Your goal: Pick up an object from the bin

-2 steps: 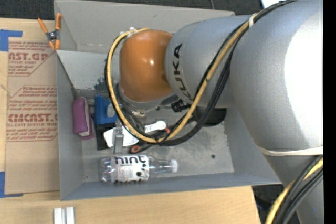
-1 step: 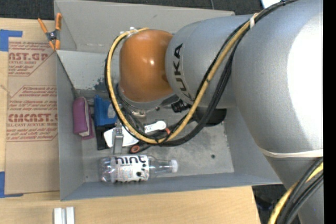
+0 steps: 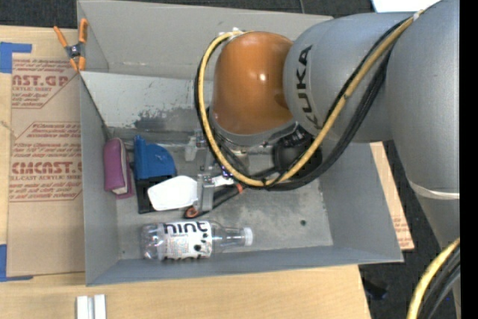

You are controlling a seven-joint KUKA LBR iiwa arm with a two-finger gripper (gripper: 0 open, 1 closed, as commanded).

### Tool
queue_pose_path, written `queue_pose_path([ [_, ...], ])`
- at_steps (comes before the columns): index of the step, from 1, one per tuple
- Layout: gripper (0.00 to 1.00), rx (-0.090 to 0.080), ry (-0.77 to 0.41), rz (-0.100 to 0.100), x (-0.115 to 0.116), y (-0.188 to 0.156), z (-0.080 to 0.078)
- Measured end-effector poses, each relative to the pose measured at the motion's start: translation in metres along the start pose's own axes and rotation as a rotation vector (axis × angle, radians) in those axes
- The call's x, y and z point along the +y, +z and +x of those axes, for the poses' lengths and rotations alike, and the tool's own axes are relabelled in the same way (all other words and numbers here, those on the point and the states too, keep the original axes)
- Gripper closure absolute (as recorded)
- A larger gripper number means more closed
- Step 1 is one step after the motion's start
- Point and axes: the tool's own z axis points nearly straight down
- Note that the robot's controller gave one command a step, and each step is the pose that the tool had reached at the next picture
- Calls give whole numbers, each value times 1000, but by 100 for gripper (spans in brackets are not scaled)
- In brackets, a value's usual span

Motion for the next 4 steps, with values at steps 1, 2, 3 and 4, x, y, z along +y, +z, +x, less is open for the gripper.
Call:
queue_pose_path([
  [1,0,0,2,1,0,-1,-6],
  [2,0,-8,-143,-1,10,58,4],
  [3,100,-14,-37,-8,20,95,-6],
  [4,100,-13,-37,-8,20,95,-6],
])
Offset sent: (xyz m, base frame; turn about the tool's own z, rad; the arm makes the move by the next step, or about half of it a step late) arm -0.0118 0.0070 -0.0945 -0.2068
